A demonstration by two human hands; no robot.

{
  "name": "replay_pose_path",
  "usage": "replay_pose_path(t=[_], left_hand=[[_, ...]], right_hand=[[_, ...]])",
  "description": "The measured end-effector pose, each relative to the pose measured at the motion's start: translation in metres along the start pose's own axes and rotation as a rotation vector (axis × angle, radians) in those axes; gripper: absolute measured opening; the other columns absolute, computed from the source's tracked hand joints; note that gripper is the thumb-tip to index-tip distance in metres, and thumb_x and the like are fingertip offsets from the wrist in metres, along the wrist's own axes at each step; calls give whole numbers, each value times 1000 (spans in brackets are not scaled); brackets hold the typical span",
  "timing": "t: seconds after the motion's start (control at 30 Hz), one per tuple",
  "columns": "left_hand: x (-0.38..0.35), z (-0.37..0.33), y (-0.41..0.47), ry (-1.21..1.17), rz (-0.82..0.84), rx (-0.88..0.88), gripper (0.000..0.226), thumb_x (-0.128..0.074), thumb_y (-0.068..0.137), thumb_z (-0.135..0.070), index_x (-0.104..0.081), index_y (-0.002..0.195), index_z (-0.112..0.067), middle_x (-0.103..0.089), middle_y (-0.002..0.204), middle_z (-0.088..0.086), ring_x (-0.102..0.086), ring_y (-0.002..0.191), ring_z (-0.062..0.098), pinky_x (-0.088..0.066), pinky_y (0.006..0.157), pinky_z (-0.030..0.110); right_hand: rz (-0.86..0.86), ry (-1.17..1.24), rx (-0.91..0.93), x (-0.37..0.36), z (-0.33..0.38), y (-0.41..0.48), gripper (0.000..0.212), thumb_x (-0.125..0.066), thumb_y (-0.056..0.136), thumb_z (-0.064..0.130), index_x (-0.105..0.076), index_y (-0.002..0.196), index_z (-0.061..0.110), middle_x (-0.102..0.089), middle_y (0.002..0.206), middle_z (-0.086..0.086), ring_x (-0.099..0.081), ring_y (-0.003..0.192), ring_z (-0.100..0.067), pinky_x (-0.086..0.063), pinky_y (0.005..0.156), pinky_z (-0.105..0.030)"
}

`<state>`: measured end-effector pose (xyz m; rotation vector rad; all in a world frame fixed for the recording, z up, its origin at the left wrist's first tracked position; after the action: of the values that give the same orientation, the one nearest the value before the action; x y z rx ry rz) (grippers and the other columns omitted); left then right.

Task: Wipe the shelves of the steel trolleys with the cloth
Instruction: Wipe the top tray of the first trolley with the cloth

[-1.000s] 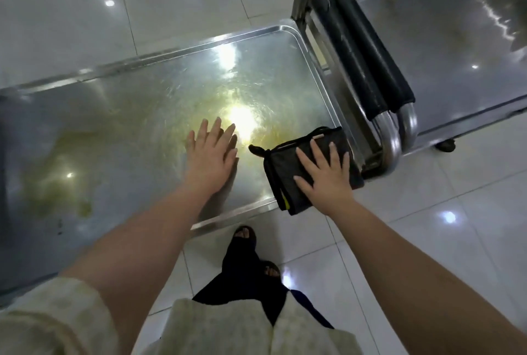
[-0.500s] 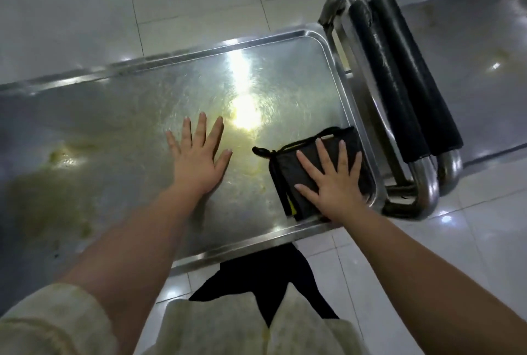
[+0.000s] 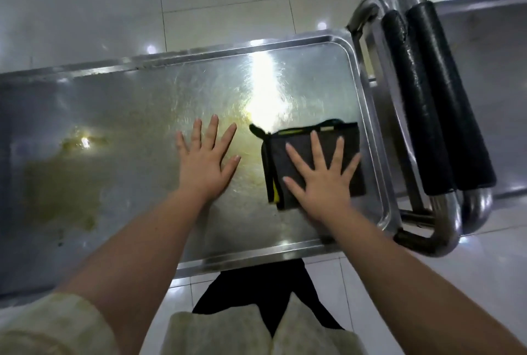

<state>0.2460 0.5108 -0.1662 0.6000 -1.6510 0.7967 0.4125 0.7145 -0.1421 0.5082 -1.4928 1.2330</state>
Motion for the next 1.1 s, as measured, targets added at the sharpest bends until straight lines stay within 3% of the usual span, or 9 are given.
replay_pose_path(t=[0.17,0.33,0.47,0.53,0.7,0.93,1.0,1.1], left_hand=[[2,-2,1,-37,-14,13,61,-16,98,-57,-8,156,-40,0,166,-1,6,151,29,9,116,60],[2,0,-1,-82,-42,74,64,-21,98,-55,-9,157,-35,-2,165,3,6,151,33,4,119,57],[1,1,-1,-74,-43,130,66,-22,97,-55,-7,157,-32,-4,165,2,3,151,31,8,117,59],[1,2,0,-63,-36,177,66,-20,97,-55,-5,157,-31,-2,165,1,4,151,30,7,116,63],[0,2,1,-56,-8,227,67,-14,96,-59,1,157,-36,5,165,2,11,150,32,10,115,63],[-3,5,1,-37,-23,213,66,-13,98,-60,3,157,-35,5,165,5,10,149,37,4,114,67],[-3,5,2,-40,-31,205,66,-13,98,-60,1,157,-34,3,165,5,9,150,37,5,114,66],[-4,7,3,-51,-39,212,66,-14,97,-60,-3,157,-34,1,166,5,8,150,37,6,114,65]], right_hand=[[17,8,42,-36,11,-89,64,-17,92,72,-7,152,51,-3,165,-5,5,144,-54,-1,109,-74],[-108,-41,25,7,24,34,63,-3,87,76,18,144,58,21,162,1,24,141,-50,18,107,-70],[-148,-107,-33,57,43,152,70,-7,85,80,7,149,54,13,164,-3,25,143,-44,27,100,-69],[-145,-144,-3,68,44,175,74,-7,84,82,5,150,52,11,164,-3,22,144,-44,23,104,-68],[-148,-115,102,40,33,117,71,-6,88,78,7,151,49,10,165,-3,13,146,-45,6,113,-67],[-78,-77,288,-40,18,-63,67,-26,92,72,-19,153,45,-8,165,-6,-2,147,-49,-8,108,-75],[-107,-70,299,-30,20,-41,63,-25,94,70,-20,152,46,-11,165,-4,-2,147,-48,-7,107,-76],[-199,-45,133,9,37,56,64,-15,93,70,-5,152,49,-4,165,-3,7,147,-47,6,110,-72]])
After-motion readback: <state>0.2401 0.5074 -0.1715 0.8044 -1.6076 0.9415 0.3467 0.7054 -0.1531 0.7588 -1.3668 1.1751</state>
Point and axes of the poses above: each hand's wrist, its own y-axis towards the middle knuckle, its own x-axis out of the back of the hand, z = x × y, the point moved 2 cm from there along y, towards the middle knuckle
